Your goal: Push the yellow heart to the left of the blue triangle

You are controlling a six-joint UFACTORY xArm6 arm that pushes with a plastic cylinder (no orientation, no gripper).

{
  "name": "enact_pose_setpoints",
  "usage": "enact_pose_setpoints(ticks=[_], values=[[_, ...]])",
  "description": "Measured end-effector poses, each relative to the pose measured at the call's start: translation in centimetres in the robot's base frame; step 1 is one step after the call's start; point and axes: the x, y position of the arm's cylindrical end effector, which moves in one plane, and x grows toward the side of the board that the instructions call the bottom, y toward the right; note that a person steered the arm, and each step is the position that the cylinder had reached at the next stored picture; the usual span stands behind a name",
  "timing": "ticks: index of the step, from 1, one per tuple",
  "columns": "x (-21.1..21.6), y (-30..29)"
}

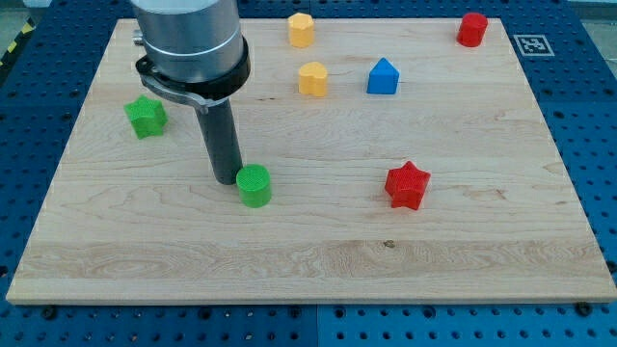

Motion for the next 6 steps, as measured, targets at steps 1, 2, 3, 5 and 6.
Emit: enact_pose_setpoints(ticks=[1,2,3,5,6], values=[[0.0,0.0],[-2.4,0.7],[-7.0,2.6],[-14.2,9.8],[-14.5,11.6]])
